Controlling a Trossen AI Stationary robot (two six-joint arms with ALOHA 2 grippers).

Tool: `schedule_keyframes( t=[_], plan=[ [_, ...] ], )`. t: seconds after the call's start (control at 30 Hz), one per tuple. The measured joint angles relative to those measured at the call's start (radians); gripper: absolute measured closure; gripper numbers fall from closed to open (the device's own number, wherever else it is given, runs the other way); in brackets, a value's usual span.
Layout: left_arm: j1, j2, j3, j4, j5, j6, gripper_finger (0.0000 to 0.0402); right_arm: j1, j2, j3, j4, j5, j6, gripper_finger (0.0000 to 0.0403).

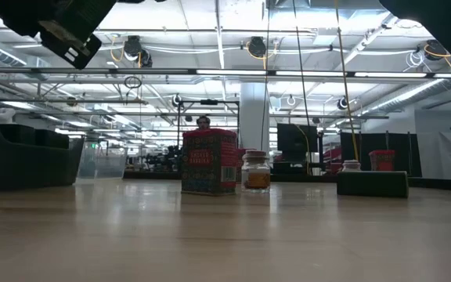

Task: Sort spices by type
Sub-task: Put the black seasoning can into the black bin

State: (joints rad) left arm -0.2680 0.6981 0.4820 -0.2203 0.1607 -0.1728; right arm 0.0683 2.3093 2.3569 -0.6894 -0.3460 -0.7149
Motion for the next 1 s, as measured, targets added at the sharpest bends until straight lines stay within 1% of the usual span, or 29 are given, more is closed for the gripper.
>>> schedule_keyframes(
  t=[0.23,0.33,0.5,0.63,0.73,0.9,1.0],
  plan=[
    [0.0,0.0,0.0,-0.011,-0.005,0.002,0.0254,0.0,0.0,0.0,0.011,0.054,0.007,0.0073],
    [0.0,0.0,0.0,-0.01,-0.019,-0.001,0.0253,-0.003,-0.008,0.0,-0.003,0.061,0.004,0.0066],
    [0.0,-0.018,0.001,-0.007,-0.046,-0.001,0.0252,-0.017,-0.035,-0.001,-0.047,0.077,-0.003,0.0065],
    [0.0,-0.048,0.047,-0.129,-0.068,-0.002,0.0251,-0.049,-0.069,0.0,-0.12,0.074,0.021,0.0065],
    [0.0,-0.063,0.107,-0.263,-0.114,-0.024,0.0251,-0.081,-0.082,0.0,-0.19,0.067,0.06,0.0065],
    [0.0,-0.067,0.225,-0.5,-0.16,-0.079,0.025,-0.145,-0.079,0.0,-0.281,0.058,0.135,0.0065],
    [0.0,-0.066,0.263,-0.654,-0.193,-0.133,0.025,-0.172,-0.066,0.0,-0.313,0.028,0.172,0.0065]
  ],
)
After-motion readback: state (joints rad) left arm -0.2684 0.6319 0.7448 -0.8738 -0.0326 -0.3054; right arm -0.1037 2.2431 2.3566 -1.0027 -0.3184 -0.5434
